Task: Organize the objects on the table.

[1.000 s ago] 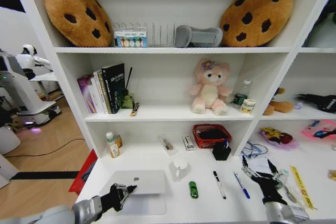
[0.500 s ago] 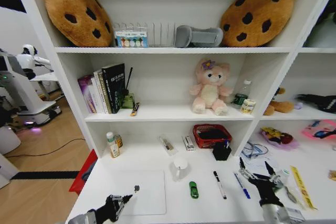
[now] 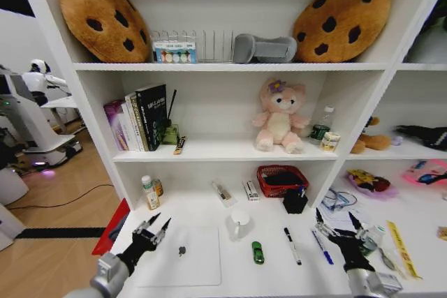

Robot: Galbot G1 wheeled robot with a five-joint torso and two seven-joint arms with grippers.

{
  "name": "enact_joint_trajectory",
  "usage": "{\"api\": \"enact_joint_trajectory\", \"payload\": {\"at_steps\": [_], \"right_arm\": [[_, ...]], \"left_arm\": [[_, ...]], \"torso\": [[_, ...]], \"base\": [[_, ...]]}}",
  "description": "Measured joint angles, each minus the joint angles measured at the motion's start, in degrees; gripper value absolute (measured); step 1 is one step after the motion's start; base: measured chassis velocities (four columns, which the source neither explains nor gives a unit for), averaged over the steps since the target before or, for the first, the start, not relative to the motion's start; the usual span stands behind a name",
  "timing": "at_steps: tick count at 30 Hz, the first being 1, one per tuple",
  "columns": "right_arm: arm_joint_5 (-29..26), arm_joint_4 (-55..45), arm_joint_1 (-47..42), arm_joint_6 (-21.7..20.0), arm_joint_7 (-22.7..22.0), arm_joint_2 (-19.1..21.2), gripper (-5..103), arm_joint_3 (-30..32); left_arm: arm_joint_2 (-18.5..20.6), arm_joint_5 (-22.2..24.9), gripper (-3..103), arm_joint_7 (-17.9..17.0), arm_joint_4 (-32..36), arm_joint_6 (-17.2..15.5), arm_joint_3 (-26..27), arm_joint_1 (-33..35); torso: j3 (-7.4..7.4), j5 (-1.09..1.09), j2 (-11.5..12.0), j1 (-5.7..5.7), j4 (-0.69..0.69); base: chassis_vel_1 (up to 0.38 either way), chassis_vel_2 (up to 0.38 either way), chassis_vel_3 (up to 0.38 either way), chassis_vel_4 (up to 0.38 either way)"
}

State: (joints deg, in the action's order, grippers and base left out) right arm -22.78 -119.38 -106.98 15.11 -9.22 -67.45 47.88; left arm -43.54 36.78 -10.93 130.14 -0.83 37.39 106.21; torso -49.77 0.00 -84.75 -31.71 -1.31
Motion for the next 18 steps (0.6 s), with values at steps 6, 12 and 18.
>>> {"api": "enact_joint_trajectory", "payload": {"at_steps": [6,12,18], "right_arm": [[0.35,-0.76,-1.27,0.64,1.08,0.16,100,-1.02],[0.66,-1.11,-2.28,1.15,1.6,0.77,100,-1.21],[0.59,0.03,-3.24,1.87,1.67,1.93,100,0.3]], "left_arm": [[-5.47,4.23,79,2.33,-1.66,0.21,6.01,-0.15],[-8.04,8.66,98,4.49,-4.33,1.08,11.55,0.07],[-6.58,12.78,100,7.36,-7.72,4.42,16.66,2.32]], "torso": [[0.0,0.0,0.0,0.0,0.01],[0.0,0.0,0.0,0.0,0.0],[0.0,0.0,0.0,0.0,-0.01]], "base": [[0.0,0.0,0.0,0.0],[0.0,0.0,0.0,0.0],[0.0,0.0,0.0,0.0]]}}
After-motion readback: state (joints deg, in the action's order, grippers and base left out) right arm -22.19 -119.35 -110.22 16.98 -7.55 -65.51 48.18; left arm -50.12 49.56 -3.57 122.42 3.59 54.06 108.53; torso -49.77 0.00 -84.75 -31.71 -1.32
